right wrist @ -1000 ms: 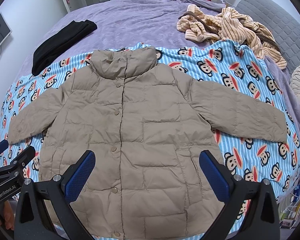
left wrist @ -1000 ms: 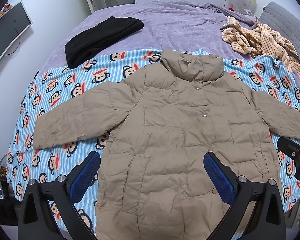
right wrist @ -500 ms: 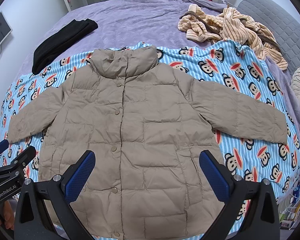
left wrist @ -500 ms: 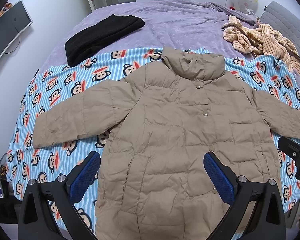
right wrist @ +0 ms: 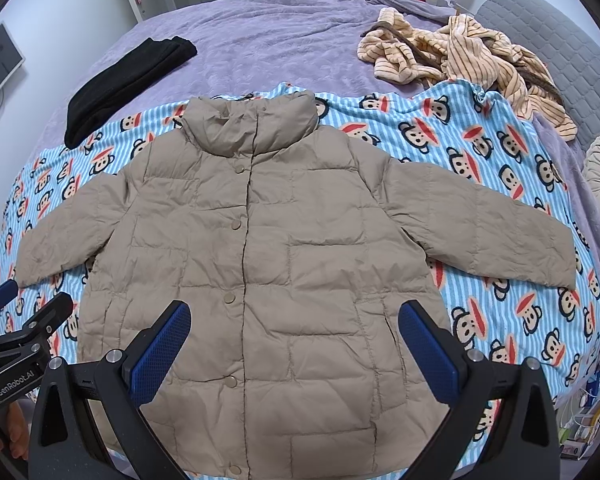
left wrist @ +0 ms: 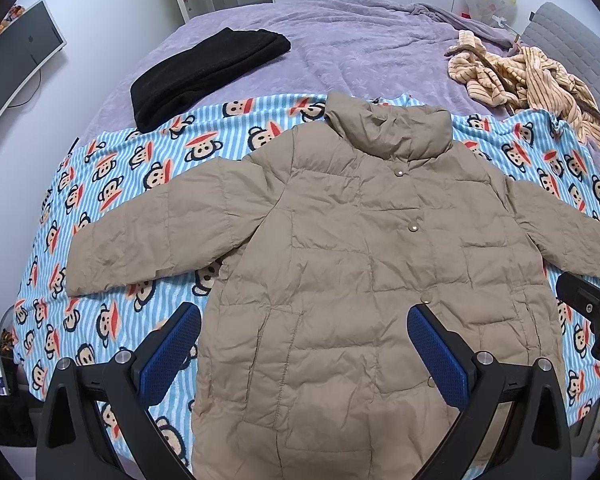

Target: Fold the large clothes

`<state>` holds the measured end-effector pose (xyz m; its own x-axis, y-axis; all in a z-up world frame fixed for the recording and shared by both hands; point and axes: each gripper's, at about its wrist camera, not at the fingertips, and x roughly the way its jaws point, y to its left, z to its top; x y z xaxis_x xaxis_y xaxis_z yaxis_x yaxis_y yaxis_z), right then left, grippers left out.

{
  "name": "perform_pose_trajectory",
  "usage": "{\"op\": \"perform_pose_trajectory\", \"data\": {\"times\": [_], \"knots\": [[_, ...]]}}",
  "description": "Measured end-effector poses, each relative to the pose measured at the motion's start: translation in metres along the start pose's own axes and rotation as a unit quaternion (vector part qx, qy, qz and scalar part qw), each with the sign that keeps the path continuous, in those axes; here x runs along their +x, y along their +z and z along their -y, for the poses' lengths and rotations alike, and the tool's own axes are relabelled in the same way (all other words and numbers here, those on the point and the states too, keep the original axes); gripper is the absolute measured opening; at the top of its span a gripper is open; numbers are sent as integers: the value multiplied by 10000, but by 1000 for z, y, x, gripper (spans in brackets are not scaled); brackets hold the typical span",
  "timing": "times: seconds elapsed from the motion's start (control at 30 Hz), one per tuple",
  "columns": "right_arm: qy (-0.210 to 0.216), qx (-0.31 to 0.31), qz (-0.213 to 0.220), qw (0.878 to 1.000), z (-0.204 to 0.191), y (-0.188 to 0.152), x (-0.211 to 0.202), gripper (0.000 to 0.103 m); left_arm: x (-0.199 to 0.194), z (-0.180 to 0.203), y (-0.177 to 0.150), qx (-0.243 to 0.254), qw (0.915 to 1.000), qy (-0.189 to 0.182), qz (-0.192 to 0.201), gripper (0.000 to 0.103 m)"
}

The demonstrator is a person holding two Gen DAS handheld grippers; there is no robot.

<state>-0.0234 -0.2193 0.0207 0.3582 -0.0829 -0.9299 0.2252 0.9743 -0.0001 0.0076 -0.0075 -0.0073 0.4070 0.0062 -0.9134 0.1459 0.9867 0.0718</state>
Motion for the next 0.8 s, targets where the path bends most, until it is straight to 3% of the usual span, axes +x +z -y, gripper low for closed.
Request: {"op": "perform_pose_trajectory", "data": {"times": [0.8], "knots": [[-1,-8,-16,10000,-1,1,0,103,4,-1,-1,-45,10000,-17,-76,103]]}}
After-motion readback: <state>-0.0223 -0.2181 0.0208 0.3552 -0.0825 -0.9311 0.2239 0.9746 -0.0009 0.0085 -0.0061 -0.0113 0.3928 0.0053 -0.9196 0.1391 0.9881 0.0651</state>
